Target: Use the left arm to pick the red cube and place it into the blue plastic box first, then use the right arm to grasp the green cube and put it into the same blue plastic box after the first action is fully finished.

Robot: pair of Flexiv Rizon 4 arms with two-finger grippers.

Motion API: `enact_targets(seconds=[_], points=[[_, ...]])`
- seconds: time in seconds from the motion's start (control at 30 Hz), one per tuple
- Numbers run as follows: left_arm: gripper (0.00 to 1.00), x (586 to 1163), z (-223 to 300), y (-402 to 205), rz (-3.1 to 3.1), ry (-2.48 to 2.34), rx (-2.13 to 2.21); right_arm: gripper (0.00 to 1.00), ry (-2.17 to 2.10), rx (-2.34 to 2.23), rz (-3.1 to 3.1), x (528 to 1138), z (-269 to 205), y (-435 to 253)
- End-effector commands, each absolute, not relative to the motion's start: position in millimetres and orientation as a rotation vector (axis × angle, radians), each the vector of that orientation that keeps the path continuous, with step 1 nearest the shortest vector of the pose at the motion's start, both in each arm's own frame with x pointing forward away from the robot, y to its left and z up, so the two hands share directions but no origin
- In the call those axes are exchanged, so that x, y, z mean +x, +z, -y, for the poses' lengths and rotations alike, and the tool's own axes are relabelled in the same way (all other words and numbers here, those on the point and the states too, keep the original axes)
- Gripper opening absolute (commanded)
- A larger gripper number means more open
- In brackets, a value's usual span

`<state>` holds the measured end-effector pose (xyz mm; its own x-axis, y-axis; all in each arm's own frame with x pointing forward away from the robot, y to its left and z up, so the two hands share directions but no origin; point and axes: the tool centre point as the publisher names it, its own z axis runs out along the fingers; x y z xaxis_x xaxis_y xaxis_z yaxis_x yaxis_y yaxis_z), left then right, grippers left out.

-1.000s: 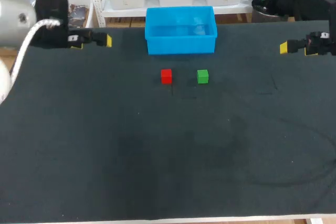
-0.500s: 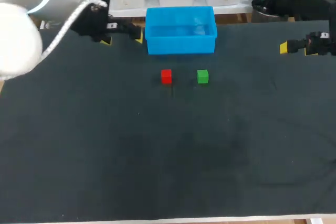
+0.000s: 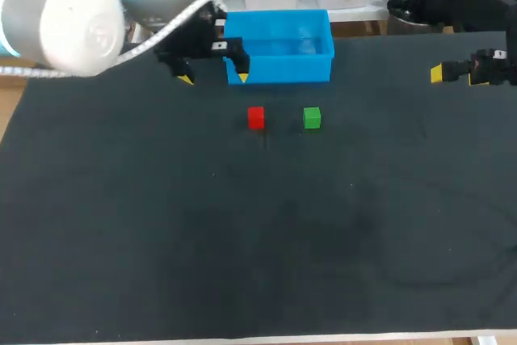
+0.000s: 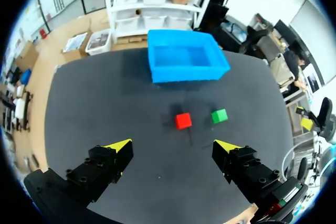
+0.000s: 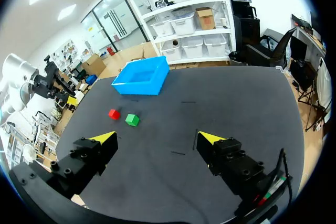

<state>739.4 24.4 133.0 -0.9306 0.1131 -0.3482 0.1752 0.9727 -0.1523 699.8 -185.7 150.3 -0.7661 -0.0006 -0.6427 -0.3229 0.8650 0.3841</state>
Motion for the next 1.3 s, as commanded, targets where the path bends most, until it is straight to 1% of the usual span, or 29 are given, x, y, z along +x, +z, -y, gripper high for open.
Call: enact_targets(seconds=[0.03,0.2,0.83,1.3], points=[[1.0,751,-12,129,-2.847,0.08,0.121,1.0,0.638,-0.233,-2.374,700,186,150],[1.0,752,-8,124,-2.864,0.116,0.052,1.0,0.638,-0.233,-2.374,700,186,150],[1.0,747,22,102,-2.918,0.079,0.004,1.0,0.638,-0.233,-2.374,700,186,150],[1.0,753,29,78,-2.933,0.01,-0.023,1.0,0.638,-0.233,-2.374,700,186,150]])
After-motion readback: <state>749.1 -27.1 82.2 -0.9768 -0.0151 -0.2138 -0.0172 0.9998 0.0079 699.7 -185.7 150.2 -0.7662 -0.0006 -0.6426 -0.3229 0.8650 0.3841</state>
